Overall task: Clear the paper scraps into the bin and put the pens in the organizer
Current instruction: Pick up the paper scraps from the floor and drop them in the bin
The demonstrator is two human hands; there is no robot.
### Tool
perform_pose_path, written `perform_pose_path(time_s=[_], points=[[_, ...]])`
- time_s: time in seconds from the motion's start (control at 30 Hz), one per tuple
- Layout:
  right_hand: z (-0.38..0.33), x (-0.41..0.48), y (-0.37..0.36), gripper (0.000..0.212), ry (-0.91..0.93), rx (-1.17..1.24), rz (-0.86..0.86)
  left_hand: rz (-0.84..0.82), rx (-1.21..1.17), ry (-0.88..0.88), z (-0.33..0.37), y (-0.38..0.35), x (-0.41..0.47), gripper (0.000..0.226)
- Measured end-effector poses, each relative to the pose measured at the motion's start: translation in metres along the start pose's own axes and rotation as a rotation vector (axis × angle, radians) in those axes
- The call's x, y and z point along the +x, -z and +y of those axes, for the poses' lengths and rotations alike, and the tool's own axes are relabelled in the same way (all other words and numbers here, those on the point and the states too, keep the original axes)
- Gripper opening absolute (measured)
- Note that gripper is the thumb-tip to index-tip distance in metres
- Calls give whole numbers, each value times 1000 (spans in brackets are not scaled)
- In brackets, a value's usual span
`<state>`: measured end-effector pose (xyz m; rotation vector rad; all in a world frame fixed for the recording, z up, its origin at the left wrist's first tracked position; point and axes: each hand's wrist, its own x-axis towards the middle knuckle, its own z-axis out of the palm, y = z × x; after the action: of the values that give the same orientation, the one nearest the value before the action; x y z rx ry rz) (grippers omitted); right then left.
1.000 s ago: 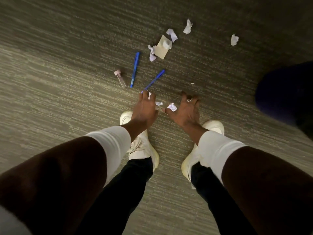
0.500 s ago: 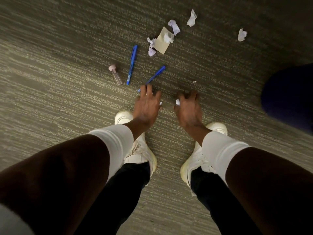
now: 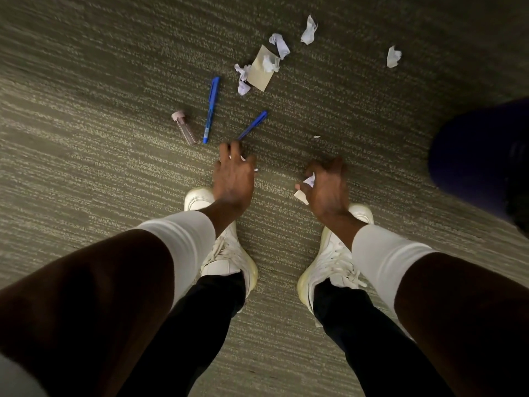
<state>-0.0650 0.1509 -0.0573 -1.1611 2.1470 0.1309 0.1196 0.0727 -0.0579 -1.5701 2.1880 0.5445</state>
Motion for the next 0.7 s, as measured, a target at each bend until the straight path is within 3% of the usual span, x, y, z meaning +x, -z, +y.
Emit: perform_pose_path(time_s=[0.23, 0.7], points=[[1, 2, -2, 38, 134, -69, -60, 55, 2, -70, 0, -10, 1, 32], [7, -29, 6, 27, 177, -47, -113, 33, -122, -167, 7, 12, -19, 23]])
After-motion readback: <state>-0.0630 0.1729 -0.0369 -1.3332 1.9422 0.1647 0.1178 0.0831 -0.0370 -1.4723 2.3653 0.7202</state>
